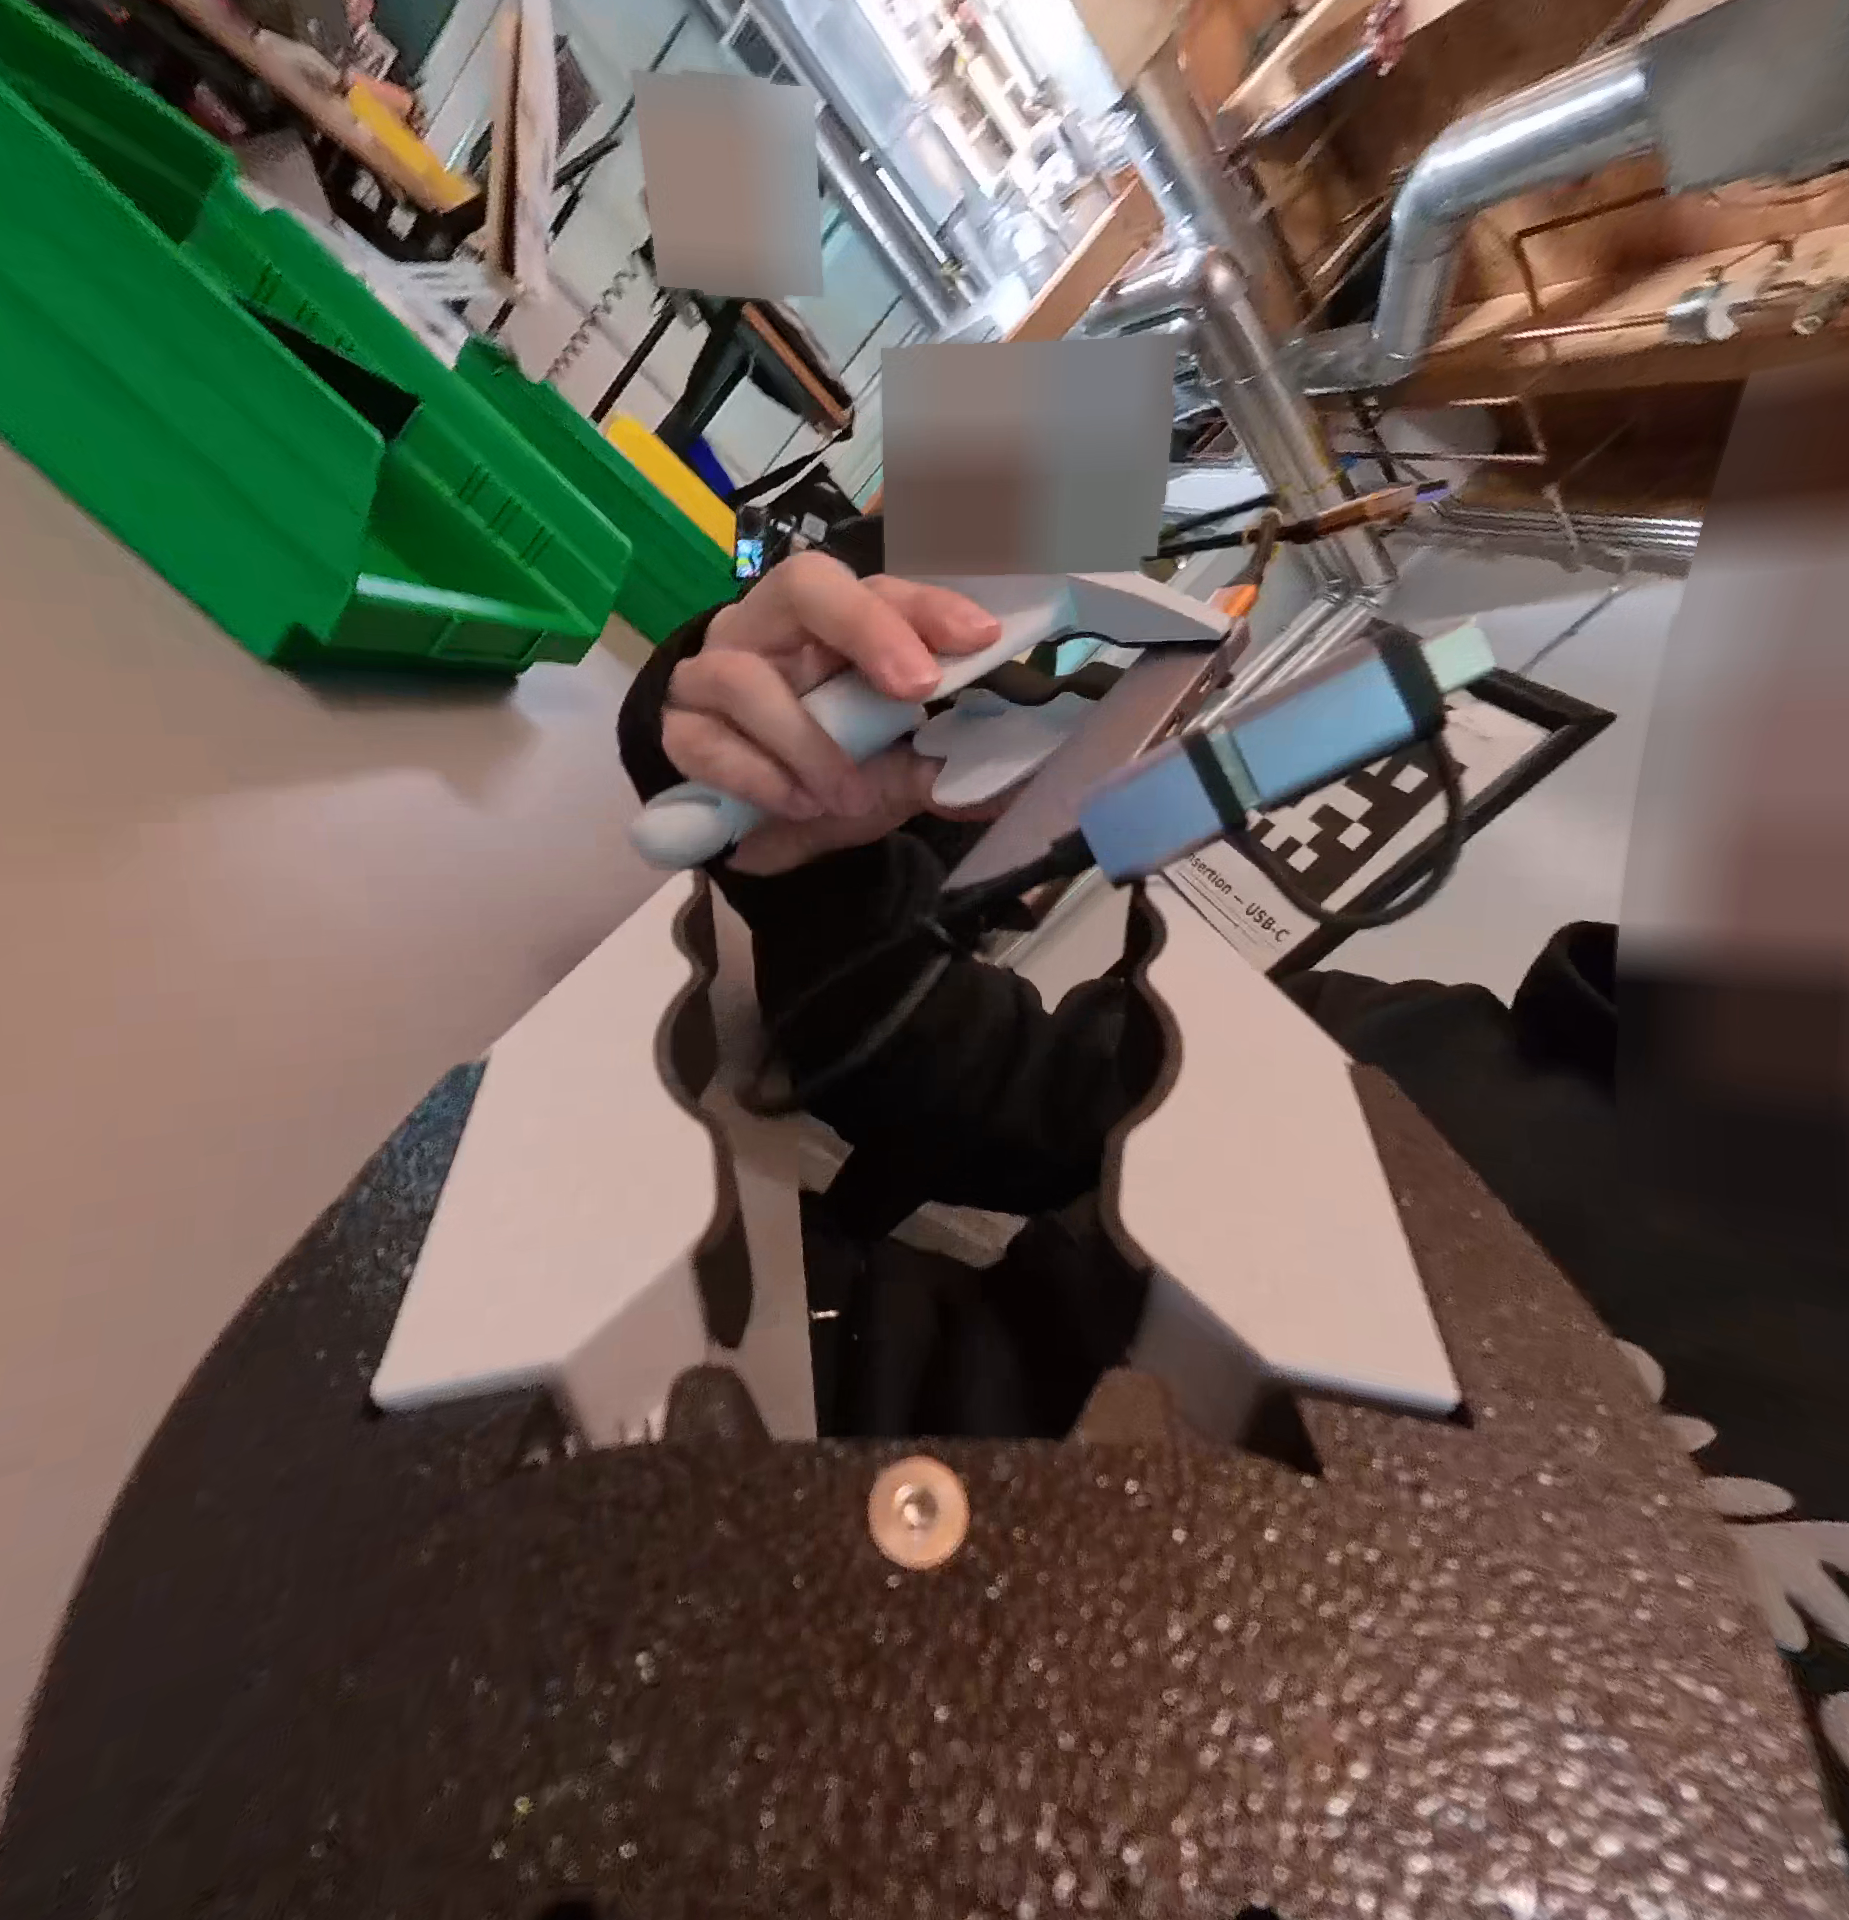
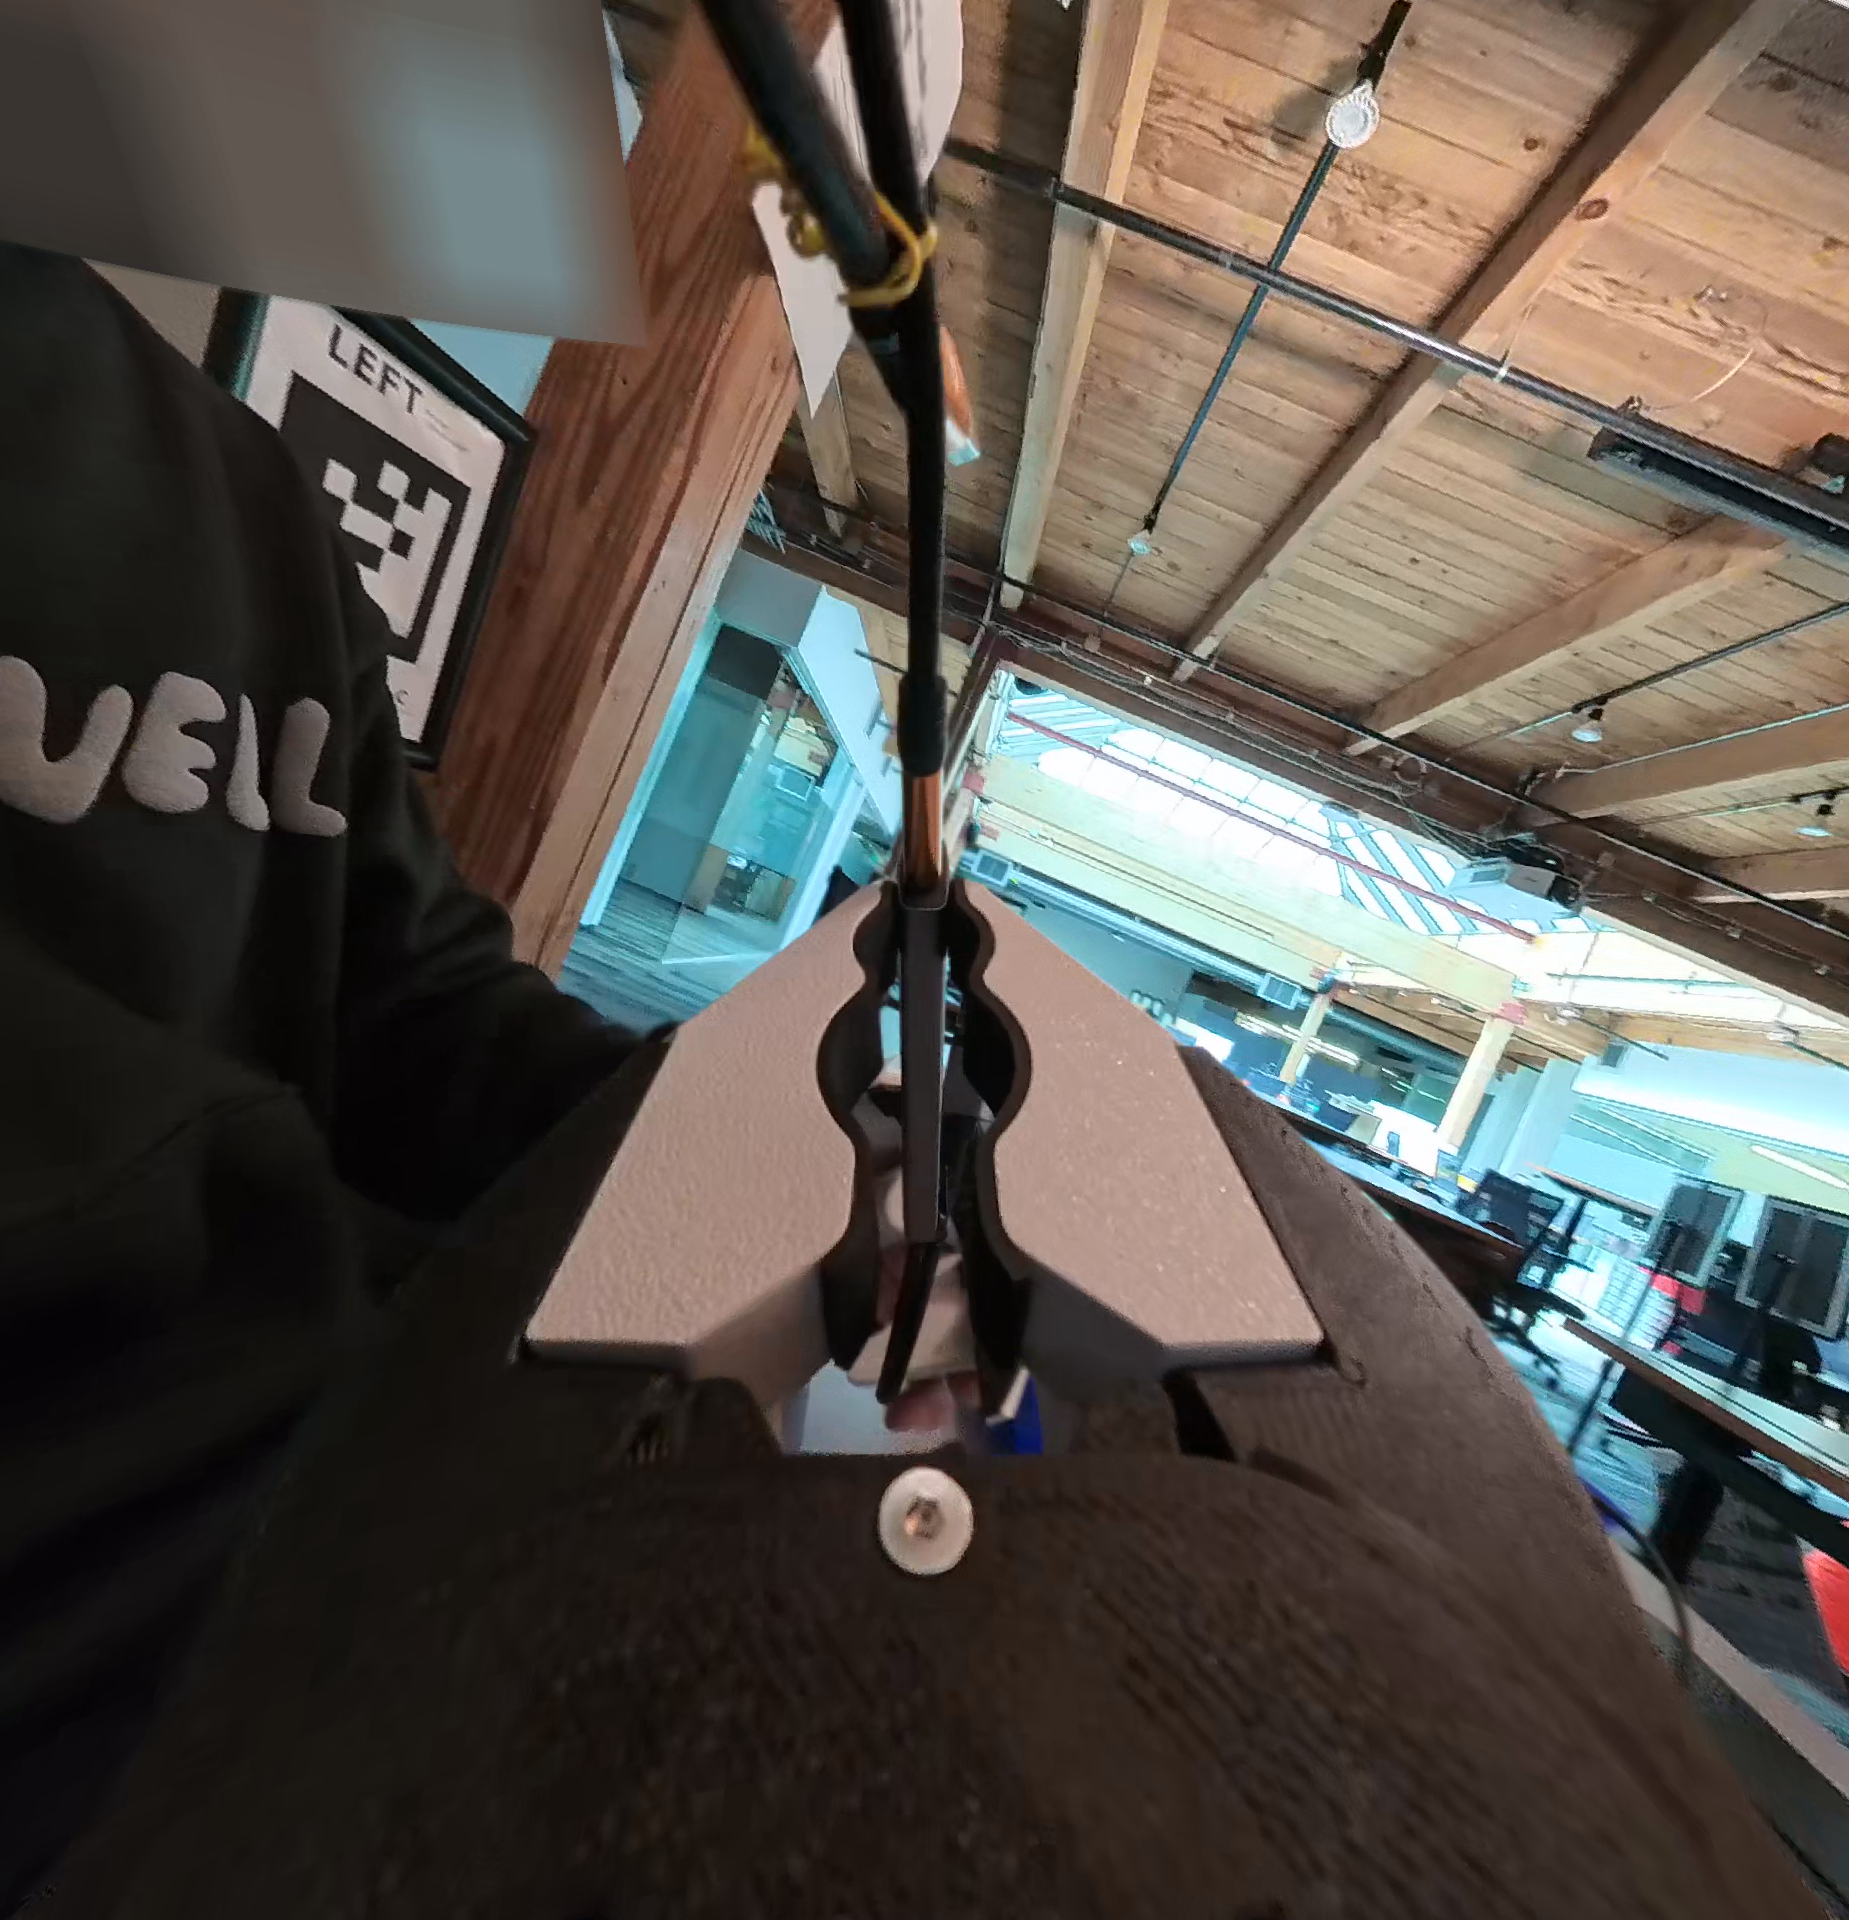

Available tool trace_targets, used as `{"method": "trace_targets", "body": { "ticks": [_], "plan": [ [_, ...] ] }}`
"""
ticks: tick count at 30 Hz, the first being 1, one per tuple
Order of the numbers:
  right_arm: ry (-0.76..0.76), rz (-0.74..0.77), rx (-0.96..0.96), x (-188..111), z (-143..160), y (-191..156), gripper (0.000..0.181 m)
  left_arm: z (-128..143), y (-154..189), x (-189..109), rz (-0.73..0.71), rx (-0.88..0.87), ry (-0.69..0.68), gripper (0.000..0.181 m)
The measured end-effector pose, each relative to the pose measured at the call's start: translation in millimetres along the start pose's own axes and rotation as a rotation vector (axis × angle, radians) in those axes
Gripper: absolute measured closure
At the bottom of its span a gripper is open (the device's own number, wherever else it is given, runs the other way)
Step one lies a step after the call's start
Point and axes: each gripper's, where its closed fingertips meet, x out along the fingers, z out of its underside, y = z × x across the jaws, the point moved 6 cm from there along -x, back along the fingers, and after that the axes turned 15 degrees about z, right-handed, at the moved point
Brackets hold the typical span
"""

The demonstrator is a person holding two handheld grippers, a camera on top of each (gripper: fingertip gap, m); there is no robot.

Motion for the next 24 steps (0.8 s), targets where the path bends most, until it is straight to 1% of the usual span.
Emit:
{"method": "trace_targets", "body": {
  "ticks": [2, 4, 5, 7, 9, 12, 14, 17, 20, 22, 23, 24],
  "plan": [
    [0.033, -0.006, 0.046, 1, 0, 0, 0.173, 1, 1, 6, 0.066, 0.024, 0.012, 0.103],
    [0.048, -0.010, 0.070, 2, 2, -1, 0.174, 5, 7, 16, 0.173, 0.001, 0.021, 0.110],
    [0.053, -0.011, 0.077, 2, 3, -1, 0.174, 10, 8, 21, 0.210, -0.008, 0.005, 0.117],
    [0.066, -0.025, 0.101, 2, 2, -2, 0.173, 14, 7, 28, 0.239, -0.020, -0.003, 0.130],
    [0.068, -0.034, 0.109, 2, 2, -3, 0.173, 13, 9, 32, 0.296, -0.016, 0.037, 0.138],
    [0.066, -0.019, 0.107, 0, 3, 0, 0.173, 7, 16, 33, 0.389, -0.032, 0.126, 0.159],
    [0.055, 0.000, 0.101, -4, 4, 4, 0.174, 6, 14, 32, 0.341, -0.002, 0.125, 0.160],
    [0.014, 0.001, 0.107, -8, 8, 8, 0.173, 2, 14, 27, 0.233, 0.103, 0.105, 0.159],
    [-0.045, 0.060, 0.101, -9, 14, 14, 0.170, -6, 13, 17, 0.087, 0.259, 0.095, 0.159],
    [-0.091, 0.140, 0.113, -11, 20, 23, 0.164, -11, 14, 9, -0.058, 0.412, 0.061, 0.160],
    [-0.125, 0.196, 0.151, -13, 23, 31, 0.152, -14, 16, 4, -0.137, 0.511, 0.032, 0.159],
    [-0.184, 0.243, 0.222, -16, 28, 39, 0.130, -17, 20, -1, -0.214, 0.607, -0.005, 0.159]
  ]
}}
